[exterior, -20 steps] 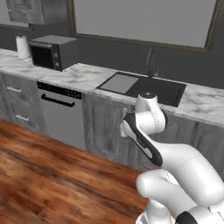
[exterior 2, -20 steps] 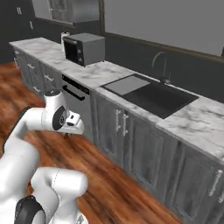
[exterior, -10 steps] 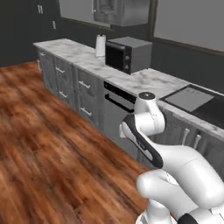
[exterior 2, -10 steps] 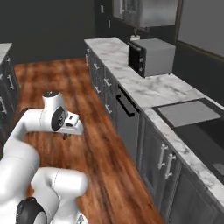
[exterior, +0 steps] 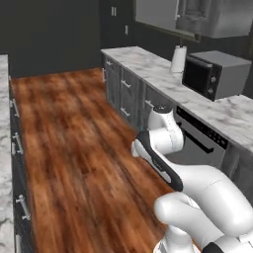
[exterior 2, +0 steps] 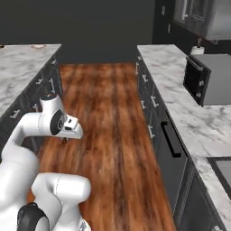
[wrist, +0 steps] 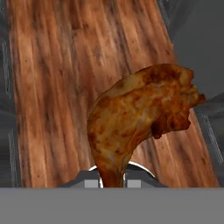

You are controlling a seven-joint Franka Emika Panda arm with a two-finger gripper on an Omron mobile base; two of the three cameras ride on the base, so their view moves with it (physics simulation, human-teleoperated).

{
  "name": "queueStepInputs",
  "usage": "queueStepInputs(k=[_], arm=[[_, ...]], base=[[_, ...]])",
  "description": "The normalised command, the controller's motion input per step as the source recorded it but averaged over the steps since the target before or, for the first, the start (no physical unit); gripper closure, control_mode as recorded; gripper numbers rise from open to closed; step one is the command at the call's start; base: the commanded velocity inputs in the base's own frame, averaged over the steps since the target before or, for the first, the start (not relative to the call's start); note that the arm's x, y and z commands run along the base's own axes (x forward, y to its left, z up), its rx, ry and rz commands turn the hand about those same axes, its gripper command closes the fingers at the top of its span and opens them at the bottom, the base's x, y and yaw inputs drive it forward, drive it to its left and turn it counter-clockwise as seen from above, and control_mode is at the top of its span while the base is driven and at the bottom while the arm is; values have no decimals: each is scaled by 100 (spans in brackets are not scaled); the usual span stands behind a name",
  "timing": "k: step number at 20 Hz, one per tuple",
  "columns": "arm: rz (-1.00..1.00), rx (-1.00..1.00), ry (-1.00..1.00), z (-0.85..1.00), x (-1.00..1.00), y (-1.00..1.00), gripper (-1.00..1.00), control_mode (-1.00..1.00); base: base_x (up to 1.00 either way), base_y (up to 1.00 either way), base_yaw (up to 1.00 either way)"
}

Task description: Take the chicken drumsticks from the pan and place one on each plate on the dining counter.

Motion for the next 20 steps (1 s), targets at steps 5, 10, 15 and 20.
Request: queueStepInputs(k=[5, 10, 15, 20], arm=[[0, 0, 0, 0, 0, 0, 100, 100], [0, 0, 0, 0, 0, 0, 100, 100], [0, 0, 0, 0, 0, 0, 100, 100], [0, 0, 0, 0, 0, 0, 100, 100]], base=[[100, 0, 28], [100, 0, 15], [100, 0, 12], [100, 0, 14]])
